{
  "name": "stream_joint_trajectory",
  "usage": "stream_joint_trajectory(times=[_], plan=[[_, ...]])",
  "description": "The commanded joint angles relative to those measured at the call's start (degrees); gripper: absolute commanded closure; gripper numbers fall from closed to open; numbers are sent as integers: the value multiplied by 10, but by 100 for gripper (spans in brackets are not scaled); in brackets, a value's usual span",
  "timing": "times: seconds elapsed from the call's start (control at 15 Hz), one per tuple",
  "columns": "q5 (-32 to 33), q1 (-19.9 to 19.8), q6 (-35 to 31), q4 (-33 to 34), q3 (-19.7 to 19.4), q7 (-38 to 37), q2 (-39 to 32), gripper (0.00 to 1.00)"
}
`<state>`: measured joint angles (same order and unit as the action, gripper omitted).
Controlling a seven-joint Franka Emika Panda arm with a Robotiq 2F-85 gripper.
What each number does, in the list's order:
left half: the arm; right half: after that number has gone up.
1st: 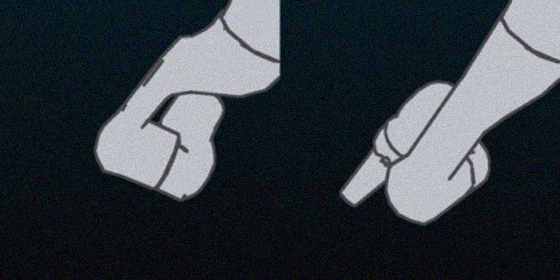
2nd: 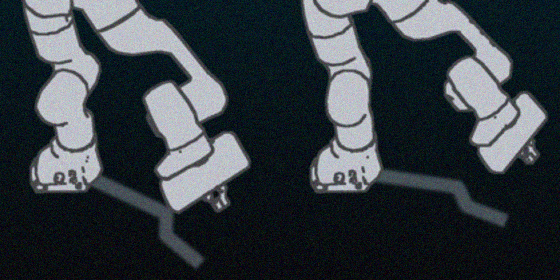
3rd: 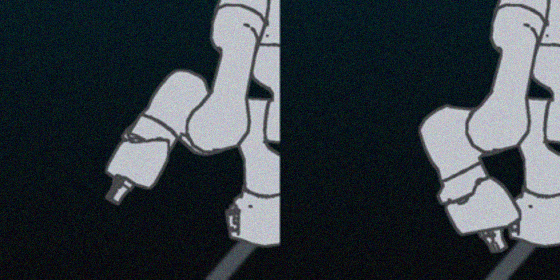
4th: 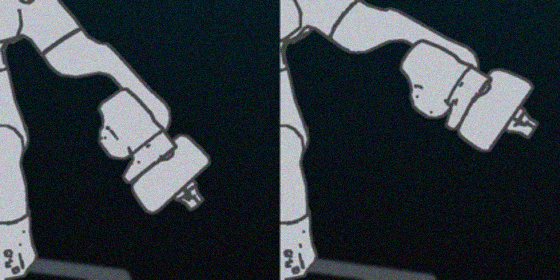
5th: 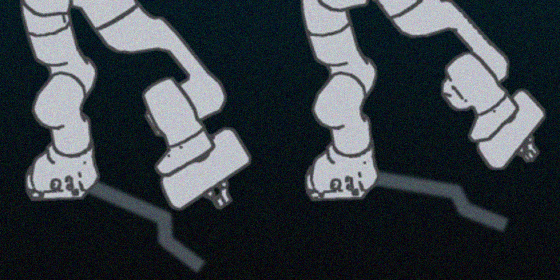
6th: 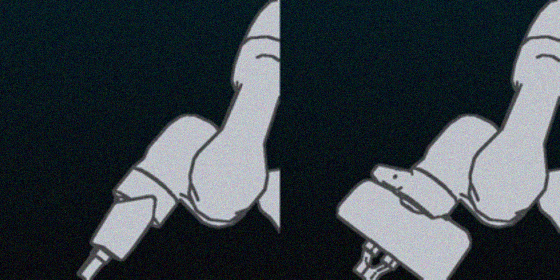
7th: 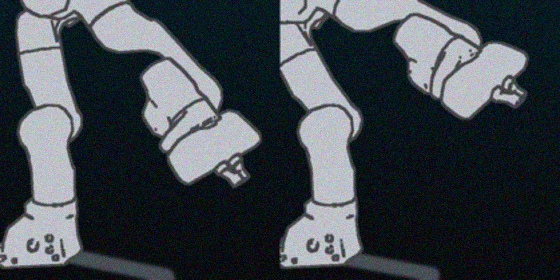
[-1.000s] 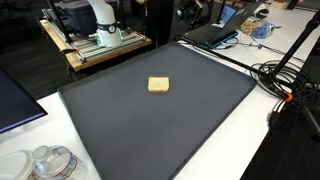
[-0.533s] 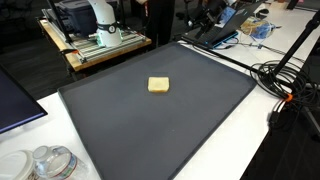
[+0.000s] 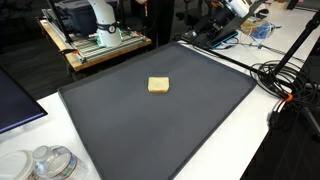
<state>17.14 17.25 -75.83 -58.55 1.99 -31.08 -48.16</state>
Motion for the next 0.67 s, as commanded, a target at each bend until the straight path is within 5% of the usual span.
stream_joint_trajectory(times=[0.0,0.6], plan=[[-41,-27,40,116,-11,83,-68,0],[-106,-129,17,197,15,246,-138,0]])
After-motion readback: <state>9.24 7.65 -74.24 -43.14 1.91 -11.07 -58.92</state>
